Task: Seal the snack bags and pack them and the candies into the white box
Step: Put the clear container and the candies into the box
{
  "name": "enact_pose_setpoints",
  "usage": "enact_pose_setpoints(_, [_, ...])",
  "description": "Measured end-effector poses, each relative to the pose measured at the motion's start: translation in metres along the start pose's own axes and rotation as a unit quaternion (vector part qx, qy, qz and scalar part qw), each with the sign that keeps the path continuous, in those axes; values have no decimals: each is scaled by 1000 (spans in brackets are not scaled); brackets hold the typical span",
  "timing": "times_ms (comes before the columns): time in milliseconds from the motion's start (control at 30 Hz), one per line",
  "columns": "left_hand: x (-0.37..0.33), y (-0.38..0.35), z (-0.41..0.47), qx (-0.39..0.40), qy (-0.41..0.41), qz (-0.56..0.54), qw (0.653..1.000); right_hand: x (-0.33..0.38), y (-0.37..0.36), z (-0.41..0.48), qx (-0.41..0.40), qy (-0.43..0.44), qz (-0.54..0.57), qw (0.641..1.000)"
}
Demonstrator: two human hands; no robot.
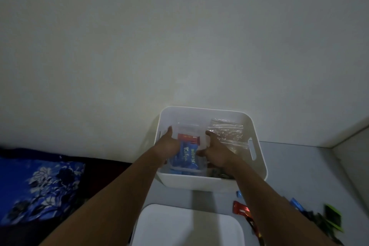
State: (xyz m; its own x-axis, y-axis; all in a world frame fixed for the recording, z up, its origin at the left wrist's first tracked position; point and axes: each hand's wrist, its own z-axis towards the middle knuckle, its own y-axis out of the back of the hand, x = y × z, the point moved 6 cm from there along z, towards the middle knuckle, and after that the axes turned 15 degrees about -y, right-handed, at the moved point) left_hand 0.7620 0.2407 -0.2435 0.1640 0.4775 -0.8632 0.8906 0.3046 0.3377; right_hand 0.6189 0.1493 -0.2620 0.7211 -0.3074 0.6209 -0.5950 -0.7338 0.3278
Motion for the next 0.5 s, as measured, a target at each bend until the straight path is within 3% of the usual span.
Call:
enact_pose_setpoints(267, [23,-11,21,5,-17,-11,1000,-3,-9,15,28,26,-60,997])
enact_pose_setpoints(500, [26,-8,34,-54,-15,83,995,7,-19,23,15,65,-89,994])
